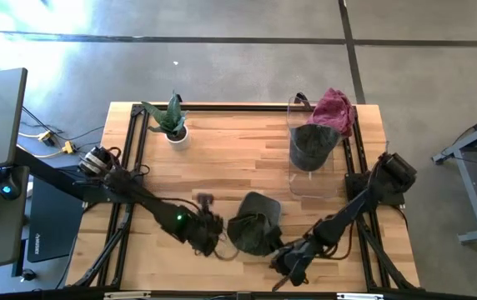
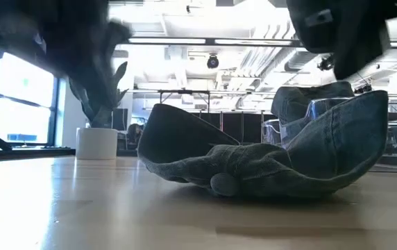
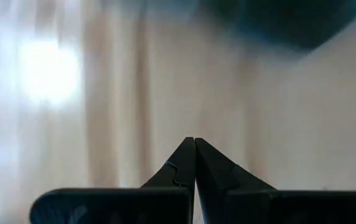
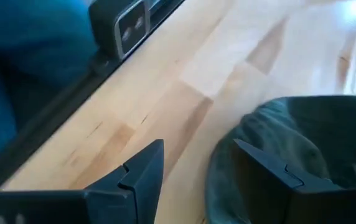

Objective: Pick & Place hat
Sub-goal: Put the gray cap into the bottom transparent bin

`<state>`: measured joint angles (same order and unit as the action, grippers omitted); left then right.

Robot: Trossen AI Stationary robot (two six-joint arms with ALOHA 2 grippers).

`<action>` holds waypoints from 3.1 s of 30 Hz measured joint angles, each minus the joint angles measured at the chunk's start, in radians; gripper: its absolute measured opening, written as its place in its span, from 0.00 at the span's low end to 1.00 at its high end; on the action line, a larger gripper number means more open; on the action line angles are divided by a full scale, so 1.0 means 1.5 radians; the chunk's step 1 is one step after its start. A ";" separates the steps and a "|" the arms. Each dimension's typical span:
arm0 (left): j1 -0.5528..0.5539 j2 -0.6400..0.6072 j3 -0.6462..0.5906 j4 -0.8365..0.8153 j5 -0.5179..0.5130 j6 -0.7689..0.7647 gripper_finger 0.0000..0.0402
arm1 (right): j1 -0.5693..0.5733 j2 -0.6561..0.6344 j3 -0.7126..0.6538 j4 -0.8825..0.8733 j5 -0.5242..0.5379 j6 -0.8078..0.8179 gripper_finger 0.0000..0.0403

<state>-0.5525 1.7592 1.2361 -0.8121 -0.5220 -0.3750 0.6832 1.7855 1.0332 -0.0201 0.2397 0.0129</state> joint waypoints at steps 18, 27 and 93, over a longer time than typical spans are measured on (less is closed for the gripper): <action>-0.002 0.123 -0.006 0.455 0.163 0.538 0.33 | -0.008 0.080 -0.002 -0.095 0.148 -0.166 0.27; 0.023 0.167 -0.003 0.432 0.126 0.564 0.60 | -0.003 0.065 0.000 -0.095 0.147 -0.167 0.05; 0.090 0.207 0.067 0.530 0.245 0.297 0.32 | 0.006 -0.073 -0.001 -0.183 0.138 -0.012 0.02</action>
<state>-0.4178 2.0691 1.3359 -0.0166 -0.1540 0.0705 0.6920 1.6756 1.0321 -0.2944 0.4462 -0.0052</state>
